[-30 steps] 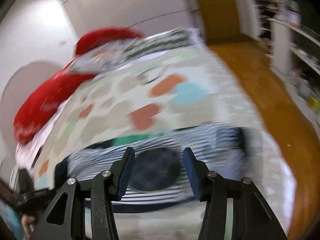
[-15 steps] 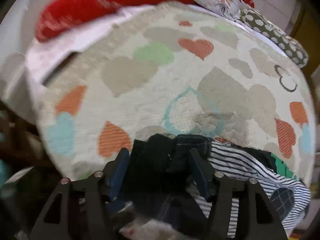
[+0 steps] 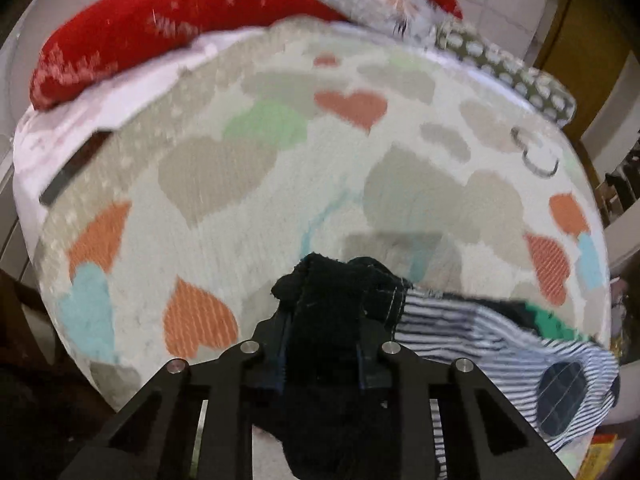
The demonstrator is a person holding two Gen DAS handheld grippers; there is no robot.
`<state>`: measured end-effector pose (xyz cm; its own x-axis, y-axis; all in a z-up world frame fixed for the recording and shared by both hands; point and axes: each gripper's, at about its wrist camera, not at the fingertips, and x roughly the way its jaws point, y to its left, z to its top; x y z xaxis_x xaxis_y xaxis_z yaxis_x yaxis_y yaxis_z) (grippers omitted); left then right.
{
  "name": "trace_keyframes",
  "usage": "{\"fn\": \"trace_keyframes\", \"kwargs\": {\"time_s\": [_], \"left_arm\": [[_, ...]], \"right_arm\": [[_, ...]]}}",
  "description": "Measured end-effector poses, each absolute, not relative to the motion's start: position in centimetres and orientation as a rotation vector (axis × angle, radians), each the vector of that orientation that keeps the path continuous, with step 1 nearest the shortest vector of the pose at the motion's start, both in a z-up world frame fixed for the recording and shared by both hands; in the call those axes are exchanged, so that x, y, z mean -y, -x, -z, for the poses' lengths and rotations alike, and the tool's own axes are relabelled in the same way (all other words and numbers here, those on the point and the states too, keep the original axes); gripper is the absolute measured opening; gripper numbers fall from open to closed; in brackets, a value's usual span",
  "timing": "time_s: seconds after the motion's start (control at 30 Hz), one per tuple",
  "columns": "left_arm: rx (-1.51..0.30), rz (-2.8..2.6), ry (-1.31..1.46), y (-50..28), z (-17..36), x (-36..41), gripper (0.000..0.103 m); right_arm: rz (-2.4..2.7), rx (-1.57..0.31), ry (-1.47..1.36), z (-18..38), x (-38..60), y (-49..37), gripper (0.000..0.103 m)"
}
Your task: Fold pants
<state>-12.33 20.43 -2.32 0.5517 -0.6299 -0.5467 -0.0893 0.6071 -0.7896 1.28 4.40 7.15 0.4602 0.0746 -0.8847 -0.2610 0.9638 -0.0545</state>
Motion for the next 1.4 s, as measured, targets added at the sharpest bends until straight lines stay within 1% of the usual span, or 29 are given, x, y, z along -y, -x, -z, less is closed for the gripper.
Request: {"fn": "trace_keyframes", "kwargs": {"time_s": [0.13, 0.2, 0.27, 0.33, 0.37, 0.43, 0.47, 0.53, 0.57, 0.63, 0.7, 0.73, 0.77, 0.8, 0.83, 1.03, 1.07, 1.17, 1.2, 1.27, 1.3, 1.33, 1.4], "left_arm": [[-0.945, 0.361, 0.88, 13.0, 2.2, -21.1, 0.027], [-0.942, 0.357, 0.88, 13.5, 2.1, -21.5, 0.027], [-0.94, 0.355, 0.881, 13.7, 2.0, -21.7, 0.028], [-0.938, 0.352, 0.885, 13.8, 2.0, -22.1, 0.031], [-0.932, 0.348, 0.888, 14.0, 2.0, -22.4, 0.034], [-0.923, 0.338, 0.895, 14.2, 2.0, -22.7, 0.036], [-0.92, 0.335, 0.903, 14.3, 2.0, -22.9, 0.037], [-0.912, 0.328, 0.92, 14.5, 1.9, -23.3, 0.038], [-0.909, 0.324, 0.923, 14.6, 1.9, -23.4, 0.039], [-0.909, 0.321, 0.923, 14.6, 1.9, -23.5, 0.04], [-0.911, 0.316, 0.92, 14.6, 1.8, -23.3, 0.04], [-0.911, 0.315, 0.918, 14.7, 1.8, -23.3, 0.041], [-0.912, 0.314, 0.915, 14.8, 1.7, -23.3, 0.042], [-0.912, 0.312, 0.914, 14.5, 1.5, -23.2, 0.042], [-0.911, 0.31, 0.914, 14.6, 1.5, -23.2, 0.042], [-0.915, 0.305, 0.919, 14.0, 1.6, -23.0, 0.042], [-0.916, 0.304, 0.914, 14.0, 1.5, -23.0, 0.043], [-0.92, 0.294, 0.896, 13.9, 1.3, -22.7, 0.046], [-0.921, 0.289, 0.888, 13.9, 1.1, -22.5, 0.047], [-0.927, 0.284, 0.871, 13.7, 0.8, -22.0, 0.049], [-0.931, 0.284, 0.865, 13.6, 0.7, -21.7, 0.049], [-0.937, 0.286, 0.856, 13.5, 0.6, -21.3, 0.049], [-0.95, 0.291, 0.833, 13.4, 0.3, -20.4, 0.049]], "right_arm": [[-0.217, -1.073, 0.164, -7.8, -6.2, -2.7, 0.026], [-0.226, -1.099, 0.155, -7.0, -7.6, -3.5, 0.026], [-0.232, -1.128, 0.158, -5.8, -8.7, -4.1, 0.029], [-0.284, -1.131, 0.202, -4.5, -9.7, -4.3, 0.052], [-0.316, -1.13, 0.227, -4.1, -10.0, -4.2, 0.055], [-0.382, -1.118, 0.245, -4.7, -9.9, -3.4, 0.057], [-0.415, -1.111, 0.214, -5.4, -9.5, -3.1, 0.057], [-0.487, -1.08, 0.113, -7.9, -7.8, -2.3, 0.061], [-0.515, -1.042, 0.05, -9.5, -6.4, -1.9, 0.062], [-0.509, -0.984, -0.013, -11.4, -4.8, -1.5, 0.072], [-0.435, -0.926, -0.045, -12.3, -3.2, -1.5, 0.073], [-0.396, -0.929, -0.03, -12.1, -3.0, -1.7, 0.062], [-0.372, -0.952, -0.008, -11.5, -3.0, -2.0, 0.044], [-0.37, -1.009, 0.017, -10.1, -3.3, -2.3, 0.012], [-0.38, -1.046, 0.021, -9.2, -3.7, -2.2, 0.008], [-0.422, -1.179, 0.089, -3.2, -6.6, -0.3, 0.008], [-0.417, -1.169, 0.102, -2.8, -6.6, -0.1, 0.008], [-0.457, -1.138, 0.046, -4.3, -5.4, 0.2, 0.009], [-0.481, -1.105, -0.013, -5.3, -4.1, 0.4, 0.011], [-0.47, -1.063, -0.063, -6.2, -1.9, 0.8, 0.022], [-0.449, -1.04, -0.086, -6.2, 0.0, 0.9, 0.033], [-0.43, -1.033, -0.103, -5.8, 1.7, 1.0, 0.039], [-0.363, -1.05, -0.143, -4.6, 5.1, 0.7, 0.039]]}}
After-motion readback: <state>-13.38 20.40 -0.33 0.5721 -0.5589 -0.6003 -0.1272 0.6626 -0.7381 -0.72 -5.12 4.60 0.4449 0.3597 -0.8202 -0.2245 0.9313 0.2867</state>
